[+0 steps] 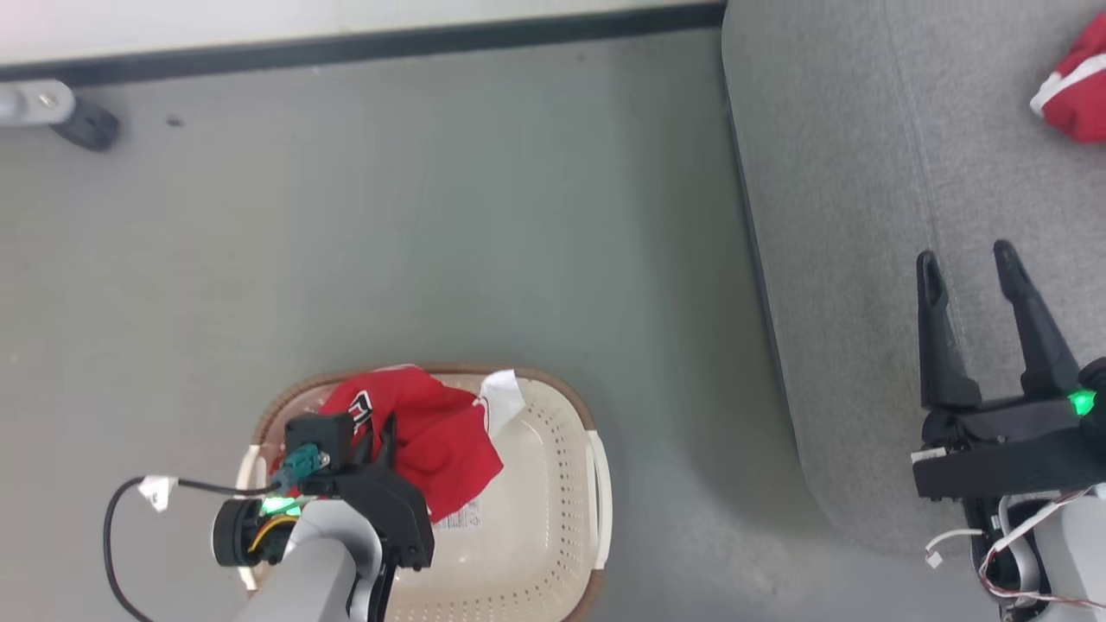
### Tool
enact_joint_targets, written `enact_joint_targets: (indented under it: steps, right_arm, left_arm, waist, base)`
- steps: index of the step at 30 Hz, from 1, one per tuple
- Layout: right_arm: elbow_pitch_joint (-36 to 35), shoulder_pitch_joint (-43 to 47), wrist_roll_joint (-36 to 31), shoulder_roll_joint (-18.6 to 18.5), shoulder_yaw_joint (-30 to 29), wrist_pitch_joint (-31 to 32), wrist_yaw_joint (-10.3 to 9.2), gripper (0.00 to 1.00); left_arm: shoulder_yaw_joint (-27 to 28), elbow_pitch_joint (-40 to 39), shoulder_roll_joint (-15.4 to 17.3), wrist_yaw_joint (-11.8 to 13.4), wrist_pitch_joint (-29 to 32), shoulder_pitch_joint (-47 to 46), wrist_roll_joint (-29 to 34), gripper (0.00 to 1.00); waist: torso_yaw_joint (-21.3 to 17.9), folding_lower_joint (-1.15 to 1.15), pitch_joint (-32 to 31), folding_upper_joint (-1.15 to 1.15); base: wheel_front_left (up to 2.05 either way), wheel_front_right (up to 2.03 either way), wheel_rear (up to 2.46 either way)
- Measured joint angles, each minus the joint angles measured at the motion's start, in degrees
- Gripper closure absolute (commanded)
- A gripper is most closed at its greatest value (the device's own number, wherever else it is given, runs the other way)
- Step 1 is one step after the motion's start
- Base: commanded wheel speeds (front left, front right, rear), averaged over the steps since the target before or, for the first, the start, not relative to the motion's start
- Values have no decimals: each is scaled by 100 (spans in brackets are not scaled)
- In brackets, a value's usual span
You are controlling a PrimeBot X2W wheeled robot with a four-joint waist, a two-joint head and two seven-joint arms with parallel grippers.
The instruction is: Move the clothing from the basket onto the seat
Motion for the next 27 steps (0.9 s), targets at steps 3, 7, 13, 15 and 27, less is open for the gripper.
enact_joint_targets:
  steps: [3, 7, 13, 15, 27]
  right_arm:
    - [94, 106, 0, 0, 22, 0, 7, 0]
    - [203, 263, 1, -1, 25, 0, 7, 0]
    - [343, 602, 2, -5, 40, 2, 5, 0]
    - [378, 705, 2, -5, 58, 5, 5, 0]
    - [379, 1384, 5, -1, 132, 89, -10, 0]
  left_arm:
    - [10, -19, -1, 0, -49, 146, 0, 100]
    - [51, -96, -2, 1, -111, 327, 0, 100]
    - [133, -355, -3, 1, -165, 545, 0, 100]
    - [153, -456, 16, 1, -167, 642, 1, 100]
    - [407, -1688, 321, 67, -191, 1072, 92, 100]
  waist:
    - [65, 0, -246, 0]
    - [146, 0, -572, 0]
    - [275, -1, -1066, 0]
    - [321, -1, -1232, 0]
    - [598, 0, -2151, 0]
  base:
    - [0, 0, 0]
    - [0, 0, 0]
    - [0, 0, 0]
    - [0, 0, 0]
    - [0, 0, 0]
